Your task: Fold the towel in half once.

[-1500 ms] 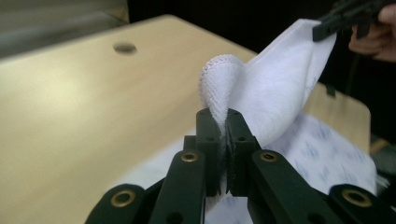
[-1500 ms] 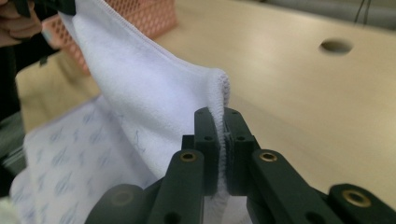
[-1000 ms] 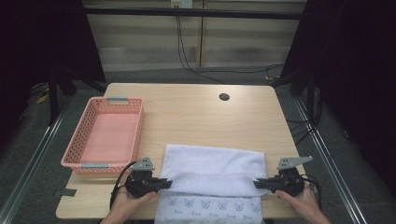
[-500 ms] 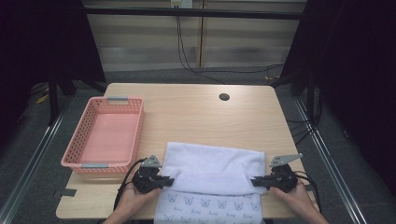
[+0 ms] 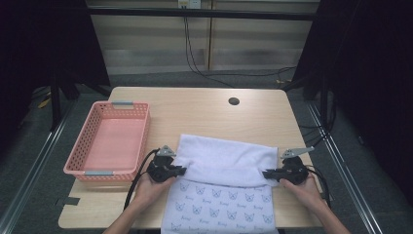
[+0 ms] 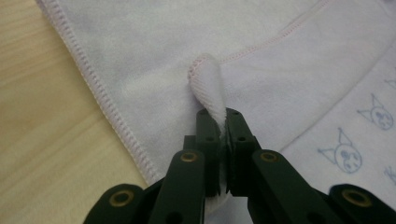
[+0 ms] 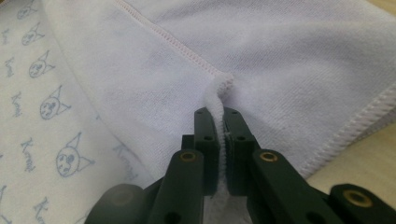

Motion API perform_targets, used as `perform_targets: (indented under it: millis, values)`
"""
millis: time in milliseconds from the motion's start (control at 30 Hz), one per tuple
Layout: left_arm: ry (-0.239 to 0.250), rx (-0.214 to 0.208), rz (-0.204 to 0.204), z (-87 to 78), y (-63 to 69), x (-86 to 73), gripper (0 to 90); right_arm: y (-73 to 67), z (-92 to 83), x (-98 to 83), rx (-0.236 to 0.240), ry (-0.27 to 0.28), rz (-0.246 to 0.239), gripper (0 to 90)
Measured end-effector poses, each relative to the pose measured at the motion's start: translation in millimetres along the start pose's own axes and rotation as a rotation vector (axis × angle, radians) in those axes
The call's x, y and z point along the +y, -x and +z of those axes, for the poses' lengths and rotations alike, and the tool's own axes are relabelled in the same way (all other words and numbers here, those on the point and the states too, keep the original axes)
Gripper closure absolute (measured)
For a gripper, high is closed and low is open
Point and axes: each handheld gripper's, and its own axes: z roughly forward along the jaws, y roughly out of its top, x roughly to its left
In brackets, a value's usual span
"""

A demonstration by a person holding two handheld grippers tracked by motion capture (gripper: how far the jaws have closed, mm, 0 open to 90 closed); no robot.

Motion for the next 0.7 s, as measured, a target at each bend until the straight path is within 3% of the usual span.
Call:
perform_targets:
  millis: [333, 467, 567, 700]
  values:
    - [-0.003, 0.064, 0.014, 18.0, -13.3, 24.0, 86.4, 20.6, 7.3, 16.5, -0.045, 0.003, 0.018, 86.3]
    - [0.015, 0.071, -0.012, 25.7, -20.5, 32.3, 86.4, 32.1, 9.9, 21.8, -0.057, 0.015, 0.043, 86.3]
    - [0.002, 0.082, 0.002, 29.1, -24.8, 38.7, 86.5, 38.7, 11.6, 25.6, -0.066, 0.023, 0.050, 86.3]
    - [0.007, 0.098, -0.013, 34.8, -30.7, 46.1, 86.5, 45.5, 15.4, 33.9, -0.094, 0.017, 0.050, 86.3]
